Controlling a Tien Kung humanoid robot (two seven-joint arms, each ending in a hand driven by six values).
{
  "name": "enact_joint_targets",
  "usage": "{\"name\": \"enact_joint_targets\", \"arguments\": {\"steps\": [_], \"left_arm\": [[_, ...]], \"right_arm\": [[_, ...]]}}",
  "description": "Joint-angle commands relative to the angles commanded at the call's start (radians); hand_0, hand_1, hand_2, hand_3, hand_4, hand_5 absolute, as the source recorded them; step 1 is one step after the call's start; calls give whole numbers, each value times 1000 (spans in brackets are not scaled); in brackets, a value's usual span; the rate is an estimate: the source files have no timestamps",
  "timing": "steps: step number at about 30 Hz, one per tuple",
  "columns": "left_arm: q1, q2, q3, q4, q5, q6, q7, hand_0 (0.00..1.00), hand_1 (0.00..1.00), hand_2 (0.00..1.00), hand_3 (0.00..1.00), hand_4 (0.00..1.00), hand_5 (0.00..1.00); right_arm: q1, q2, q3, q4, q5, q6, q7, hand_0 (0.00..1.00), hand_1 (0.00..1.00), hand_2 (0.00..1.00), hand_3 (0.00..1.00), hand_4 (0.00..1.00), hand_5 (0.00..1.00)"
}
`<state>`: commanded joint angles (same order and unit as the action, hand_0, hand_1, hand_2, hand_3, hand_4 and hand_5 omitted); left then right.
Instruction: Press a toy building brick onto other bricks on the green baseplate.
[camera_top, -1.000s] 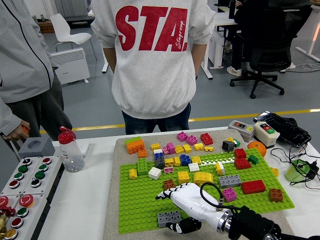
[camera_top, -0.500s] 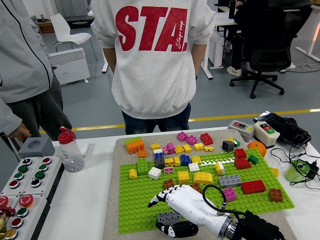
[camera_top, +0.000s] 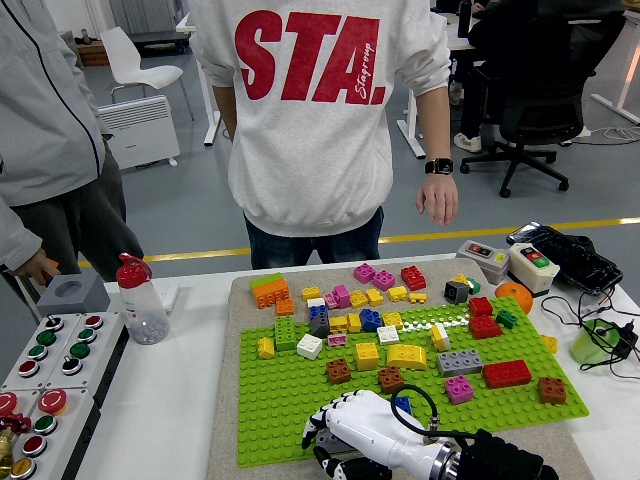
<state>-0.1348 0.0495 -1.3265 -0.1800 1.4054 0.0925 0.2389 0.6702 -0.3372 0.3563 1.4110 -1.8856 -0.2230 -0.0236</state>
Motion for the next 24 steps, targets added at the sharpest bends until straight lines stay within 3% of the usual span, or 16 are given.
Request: {"name": "enact_joint_targets", "arguments": {"steps": [24], "left_arm": [[-2,1,4,0,-4,-1,0,659,683,680,579,293,998]], "right_arm": [[-4,4,-20,-34,13,22,-10,648,652,612,571,379,265]]}}
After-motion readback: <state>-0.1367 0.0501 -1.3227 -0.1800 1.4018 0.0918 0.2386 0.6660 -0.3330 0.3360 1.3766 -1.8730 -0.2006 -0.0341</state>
